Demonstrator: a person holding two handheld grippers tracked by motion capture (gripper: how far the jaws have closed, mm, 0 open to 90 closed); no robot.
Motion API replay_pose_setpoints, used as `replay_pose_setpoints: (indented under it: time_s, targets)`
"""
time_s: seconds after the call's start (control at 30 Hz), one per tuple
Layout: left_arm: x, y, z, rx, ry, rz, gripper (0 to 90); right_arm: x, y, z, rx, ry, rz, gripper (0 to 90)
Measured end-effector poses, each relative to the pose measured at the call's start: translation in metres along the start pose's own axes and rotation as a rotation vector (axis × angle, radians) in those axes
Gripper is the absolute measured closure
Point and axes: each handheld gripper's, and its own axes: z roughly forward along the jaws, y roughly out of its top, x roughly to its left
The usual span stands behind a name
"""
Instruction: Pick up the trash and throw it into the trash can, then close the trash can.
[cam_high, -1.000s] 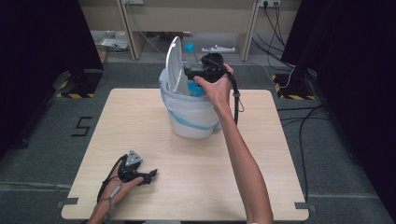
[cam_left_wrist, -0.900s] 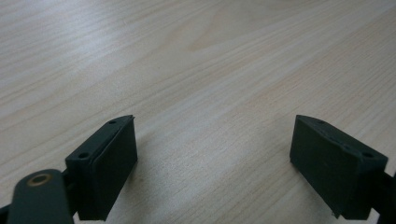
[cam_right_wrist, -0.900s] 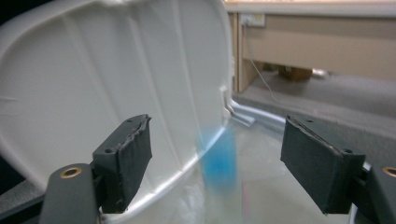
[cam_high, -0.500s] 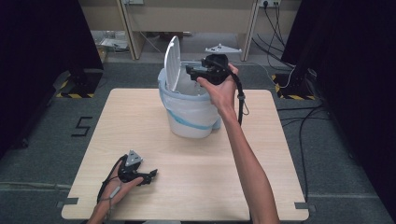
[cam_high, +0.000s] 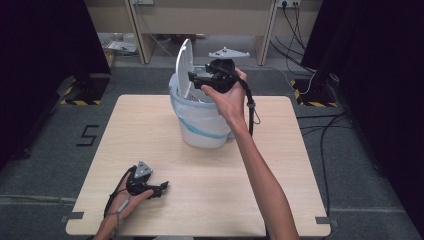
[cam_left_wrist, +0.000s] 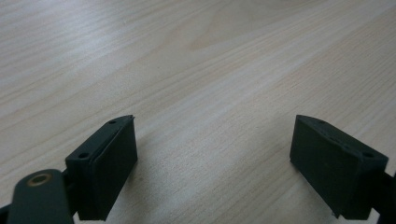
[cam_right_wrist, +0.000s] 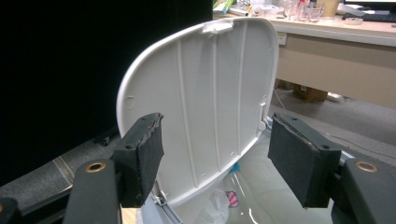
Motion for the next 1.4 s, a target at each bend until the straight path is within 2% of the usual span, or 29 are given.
replay_pose_setpoints:
  time_s: [0.13, 0.27, 0.37, 0.4, 0.47, 0.53, 0.73, 1.4]
  targets:
    - [0.0, 0.0, 0.0, -0.001, 0.0, 0.0, 13.7, 0.002, 0.002, -0.001, -0.001, 0.0, -0.004, 36.2]
    - [0.0, 0.0, 0.0, -0.001, 0.0, -0.001, 13.7, 0.004, 0.006, -0.003, -0.008, 0.004, -0.009, 40.9]
    - [0.0, 0.0, 0.0, -0.001, 0.0, -0.001, 13.7, 0.006, 0.01, -0.004, -0.01, 0.005, -0.021, 45.4]
    - [0.0, 0.0, 0.0, -0.001, 0.0, -0.001, 13.7, 0.007, 0.013, -0.005, -0.02, 0.001, -0.025, 49.6]
    - [0.0, 0.0, 0.0, -0.002, 0.001, -0.001, 13.7, 0.007, 0.014, -0.006, -0.024, 0.003, -0.024, 50.9]
    - [0.0, 0.0, 0.0, 0.0, 0.001, 0.001, 13.7, 0.009, 0.02, -0.006, -0.035, 0.009, -0.032, 57.5]
    - [0.0, 0.0, 0.0, 0.0, -0.001, 0.001, 13.7, 0.013, 0.024, -0.006, -0.04, 0.017, -0.051, 64.9]
    - [0.0, 0.0, 0.0, -0.005, 0.001, -0.001, 13.7, 0.027, 0.037, 0.001, -0.043, 0.047, -0.054, 66.0]
